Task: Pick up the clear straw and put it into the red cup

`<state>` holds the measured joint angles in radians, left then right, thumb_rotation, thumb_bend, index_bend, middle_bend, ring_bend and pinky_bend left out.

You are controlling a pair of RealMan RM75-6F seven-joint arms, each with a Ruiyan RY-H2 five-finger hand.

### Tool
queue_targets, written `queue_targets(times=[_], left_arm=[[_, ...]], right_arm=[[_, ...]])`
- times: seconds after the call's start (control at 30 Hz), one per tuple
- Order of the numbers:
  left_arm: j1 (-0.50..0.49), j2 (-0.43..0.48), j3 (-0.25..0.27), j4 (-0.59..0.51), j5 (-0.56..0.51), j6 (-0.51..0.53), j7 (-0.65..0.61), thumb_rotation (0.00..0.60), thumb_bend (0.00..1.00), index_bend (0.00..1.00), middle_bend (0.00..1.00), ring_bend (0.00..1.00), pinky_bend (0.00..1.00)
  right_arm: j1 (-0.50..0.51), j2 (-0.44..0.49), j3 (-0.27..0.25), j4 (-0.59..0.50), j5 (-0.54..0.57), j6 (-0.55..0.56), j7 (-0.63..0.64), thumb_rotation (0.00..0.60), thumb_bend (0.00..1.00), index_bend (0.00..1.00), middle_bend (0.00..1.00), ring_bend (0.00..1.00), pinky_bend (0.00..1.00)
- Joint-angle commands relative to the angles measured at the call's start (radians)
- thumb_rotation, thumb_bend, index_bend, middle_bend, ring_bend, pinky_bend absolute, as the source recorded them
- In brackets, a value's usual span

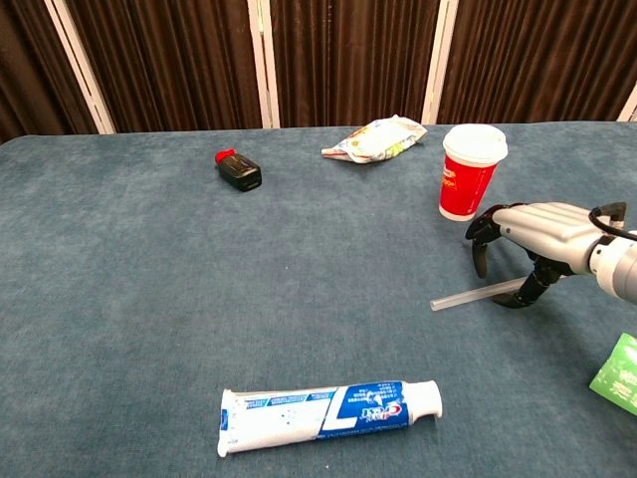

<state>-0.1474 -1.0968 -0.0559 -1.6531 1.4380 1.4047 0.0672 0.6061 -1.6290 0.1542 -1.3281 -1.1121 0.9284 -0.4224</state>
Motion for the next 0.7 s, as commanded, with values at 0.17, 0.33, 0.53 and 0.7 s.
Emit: queue_targets(times=[0.17, 0.33, 0.53, 0.7], left_arm=[[0.000, 0.000, 0.000, 0.000, 0.000, 0.000, 0.000, 0.600, 0.37, 0.18, 0.00, 0.00, 0.00], [0.000, 0.000, 0.001, -0.001, -0.001, 0.000, 0.001, 0.600, 0.37, 0.18, 0.00, 0.00, 0.00], [-0.001, 0.001, 0.001, -0.001, -0.001, 0.000, 0.000, 0.600, 0.37, 0.18, 0.00, 0.00, 0.00], [-0.001, 0.001, 0.001, -0.001, -0.001, -0.001, 0.000, 0.600, 0.37, 0.18, 0.00, 0.00, 0.00]], right_arm=[[0.000, -0.011, -0.006, 0.010, 0.000, 0.012, 0.006, 0.600, 0.34, 0.46, 0.15, 0.00, 0.00], [0.002, -0.017, -0.006, 0.012, -0.002, 0.017, 0.009, 0.600, 0.37, 0.46, 0.15, 0.00, 0.00], [0.001, -0.023, -0.013, 0.016, 0.003, 0.017, 0.006, 0.600, 0.37, 0.46, 0.15, 0.00, 0.00], [0.001, -0.026, -0.016, 0.019, 0.006, 0.020, 0.004, 0.600, 0.37, 0.47, 0.15, 0.00, 0.00]])
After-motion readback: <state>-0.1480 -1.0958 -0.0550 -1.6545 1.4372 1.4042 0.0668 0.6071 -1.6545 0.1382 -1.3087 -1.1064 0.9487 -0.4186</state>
